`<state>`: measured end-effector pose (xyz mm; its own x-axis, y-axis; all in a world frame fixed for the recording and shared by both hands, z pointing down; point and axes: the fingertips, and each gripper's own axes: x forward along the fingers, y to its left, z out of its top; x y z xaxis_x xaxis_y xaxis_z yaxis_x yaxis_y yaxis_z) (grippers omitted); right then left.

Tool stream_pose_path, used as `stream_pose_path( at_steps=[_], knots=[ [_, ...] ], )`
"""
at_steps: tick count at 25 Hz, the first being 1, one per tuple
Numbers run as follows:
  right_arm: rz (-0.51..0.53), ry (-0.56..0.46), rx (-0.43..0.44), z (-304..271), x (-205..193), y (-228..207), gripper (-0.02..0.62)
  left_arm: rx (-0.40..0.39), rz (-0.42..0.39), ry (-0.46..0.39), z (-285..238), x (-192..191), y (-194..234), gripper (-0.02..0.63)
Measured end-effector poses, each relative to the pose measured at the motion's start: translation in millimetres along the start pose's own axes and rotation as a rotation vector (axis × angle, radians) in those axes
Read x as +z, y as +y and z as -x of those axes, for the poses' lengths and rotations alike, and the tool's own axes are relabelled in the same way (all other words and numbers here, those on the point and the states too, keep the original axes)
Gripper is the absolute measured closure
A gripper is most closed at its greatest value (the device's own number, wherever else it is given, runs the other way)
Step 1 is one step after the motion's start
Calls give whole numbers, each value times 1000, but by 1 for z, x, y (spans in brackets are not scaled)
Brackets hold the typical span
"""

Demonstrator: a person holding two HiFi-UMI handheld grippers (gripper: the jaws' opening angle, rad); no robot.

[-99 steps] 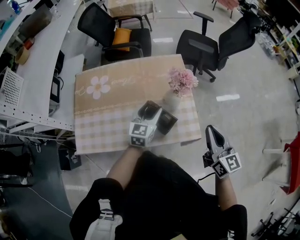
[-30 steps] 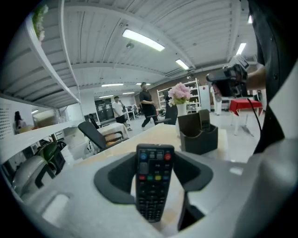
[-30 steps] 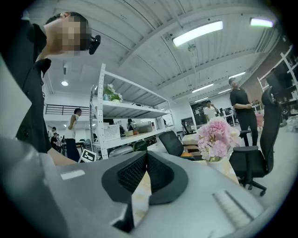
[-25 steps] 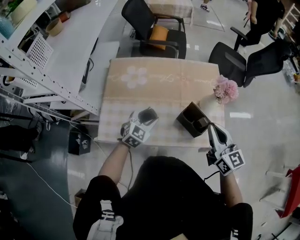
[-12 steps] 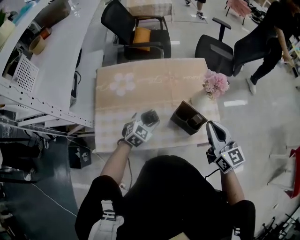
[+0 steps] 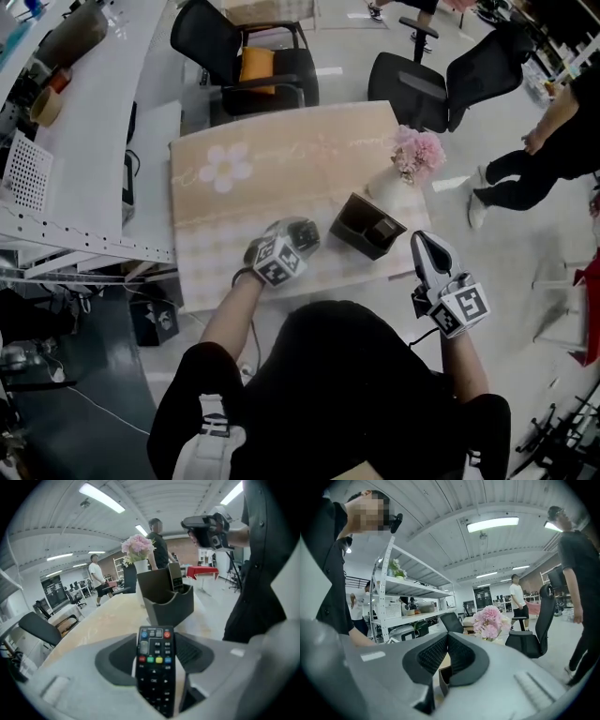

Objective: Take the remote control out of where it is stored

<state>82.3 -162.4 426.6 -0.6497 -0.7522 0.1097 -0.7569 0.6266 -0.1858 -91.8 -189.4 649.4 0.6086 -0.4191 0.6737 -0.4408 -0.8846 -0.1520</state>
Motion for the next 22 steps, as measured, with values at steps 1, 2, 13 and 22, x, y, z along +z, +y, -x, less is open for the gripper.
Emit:
stream_pose_path(
  at_steps=[1,2,13,22],
  knots=[
    [12,10,-6,0,-1,-1,591,-19,-2,11,-4,-2,-1,362],
    [27,18,-10,-1,-2,-2,591,-39,-3,25,-8,-4,-2,362],
    [67,39,-49,-3,-1,-10,591,-180,-23,184,-39,-24,-17,362],
    [63,59,-42,-7,-1,-21,591,-191,-49,270,-52,-36,-24,361]
  ],
)
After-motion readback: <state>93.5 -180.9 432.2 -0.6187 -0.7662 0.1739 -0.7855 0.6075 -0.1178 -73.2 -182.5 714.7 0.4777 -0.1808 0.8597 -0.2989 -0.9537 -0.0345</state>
